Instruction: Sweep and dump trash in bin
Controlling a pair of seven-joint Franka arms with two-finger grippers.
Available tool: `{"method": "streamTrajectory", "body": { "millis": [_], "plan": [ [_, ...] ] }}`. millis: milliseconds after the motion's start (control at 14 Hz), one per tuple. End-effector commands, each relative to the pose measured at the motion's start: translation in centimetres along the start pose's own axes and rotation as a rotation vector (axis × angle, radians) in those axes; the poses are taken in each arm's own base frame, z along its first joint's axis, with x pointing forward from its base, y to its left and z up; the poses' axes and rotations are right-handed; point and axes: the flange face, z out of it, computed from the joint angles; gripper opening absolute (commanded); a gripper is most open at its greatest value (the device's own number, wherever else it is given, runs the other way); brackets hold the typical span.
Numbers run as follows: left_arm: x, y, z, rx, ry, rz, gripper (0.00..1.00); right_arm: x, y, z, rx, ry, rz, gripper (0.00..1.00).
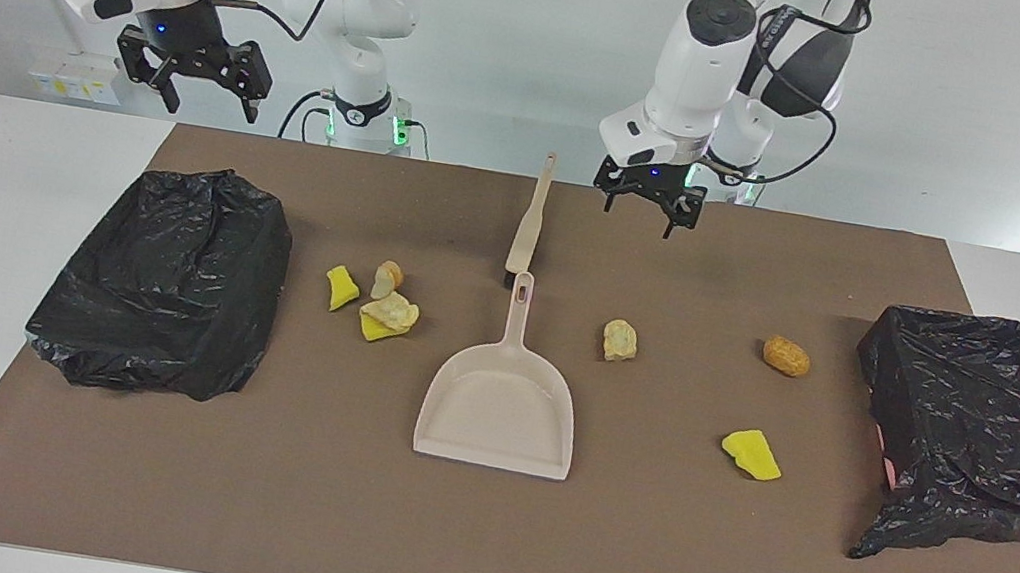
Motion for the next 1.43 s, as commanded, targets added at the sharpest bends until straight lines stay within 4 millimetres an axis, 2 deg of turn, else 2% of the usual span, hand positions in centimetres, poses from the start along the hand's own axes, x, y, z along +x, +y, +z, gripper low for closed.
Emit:
{"method": "streamTrajectory", "body": {
  "millis": [0, 71, 143, 285, 428, 570, 855, 998, 1069, 1283, 1354],
  "plan": [
    [-3.1, 4.7, 3.6, 0.015, -0.007, 0.025, 1.00, -1.4, 0.3, 0.5, 0.002, -0.018, -0.030, 1.00],
    [-3.9, 6.9, 6.2, 0.020, -0.010, 0.042, 1.00, -1.6, 0.3, 0.8, 0.003, -0.025, -0.035, 1.00],
    [-4.7, 7.8, 7.6, 0.013, 0.015, 0.033, 1.00, -1.6, 0.3, 0.9, 0.005, -0.028, -0.035, 1.00],
    [-6.5, 11.2, 9.9, 0.015, 0.021, 0.027, 1.00, -1.7, 0.2, 0.8, 0.006, -0.026, -0.036, 1.00],
    [-7.5, 13.7, 12.5, 0.005, 0.042, 0.012, 1.00, -1.7, 0.2, 0.9, 0.006, -0.027, -0.036, 1.00],
    [-8.9, 14.6, 14.5, 0.007, 0.044, 0.013, 1.00, -1.7, 0.4, 0.9, 0.007, -0.026, -0.036, 1.00],
    [-10.3, 16.3, 15.1, -0.032, 0.010, 0.000, 1.00, -1.7, 0.3, 0.9, 0.007, -0.026, -0.049, 1.00],
    [-10.4, 16.4, 15.0, -0.034, 0.006, -0.047, 1.00, -1.8, 0.3, 0.9, 0.007, -0.027, -0.049, 1.00],
    [-10.5, 16.4, 15.1, -0.047, -0.010, -0.076, 0.94, -1.7, 0.3, 0.9, 0.005, -0.026, -0.049, 1.00],
    [-10.8, 16.4, 15.3, -0.058, -0.043, -0.096, 0.90, -1.8, 0.4, 0.9, 0.007, -0.027, -0.048, 1.00],
    [-10.8, 16.4, 15.3, -0.057, -0.046, -0.097, 0.86, -1.8, 0.4, 0.9, 0.007, -0.027, -0.048, 1.00]
  ]
}}
